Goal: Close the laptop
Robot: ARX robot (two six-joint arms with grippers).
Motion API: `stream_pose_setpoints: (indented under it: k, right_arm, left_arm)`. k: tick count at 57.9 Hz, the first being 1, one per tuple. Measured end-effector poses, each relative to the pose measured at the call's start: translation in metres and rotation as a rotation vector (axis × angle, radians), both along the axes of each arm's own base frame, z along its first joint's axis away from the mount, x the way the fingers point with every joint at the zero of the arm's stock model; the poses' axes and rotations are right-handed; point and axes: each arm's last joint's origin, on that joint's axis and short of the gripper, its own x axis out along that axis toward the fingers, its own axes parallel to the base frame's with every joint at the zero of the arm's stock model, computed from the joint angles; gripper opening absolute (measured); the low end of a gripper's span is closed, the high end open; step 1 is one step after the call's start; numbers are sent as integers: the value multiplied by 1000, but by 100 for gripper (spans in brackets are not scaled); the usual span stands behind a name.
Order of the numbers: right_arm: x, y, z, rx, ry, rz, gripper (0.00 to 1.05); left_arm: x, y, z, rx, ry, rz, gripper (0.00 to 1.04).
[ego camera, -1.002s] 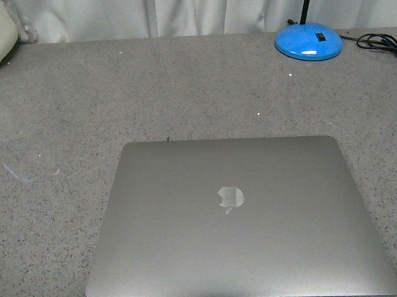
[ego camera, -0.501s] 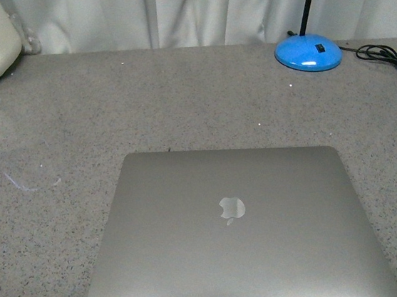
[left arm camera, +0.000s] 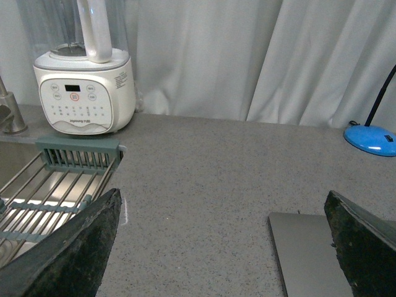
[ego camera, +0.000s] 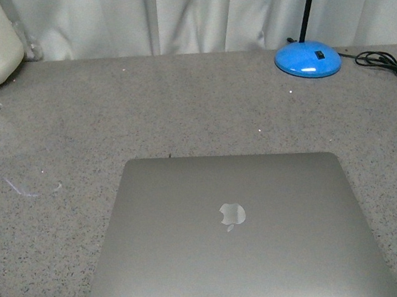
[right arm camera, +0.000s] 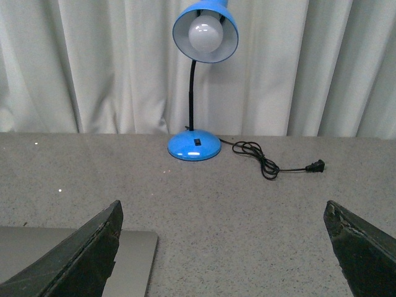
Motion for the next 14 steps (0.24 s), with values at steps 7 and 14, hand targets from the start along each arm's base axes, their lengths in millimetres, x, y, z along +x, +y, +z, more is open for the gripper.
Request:
stream_pose_setpoints:
  k: [7,14]
  right_arm:
    - [0,0,0,0,0,0,95]
    - [0,0,0,0,0,0,95]
  left_arm:
    - [0,0,0,0,0,0,98]
    - [0,0,0,0,0,0,98]
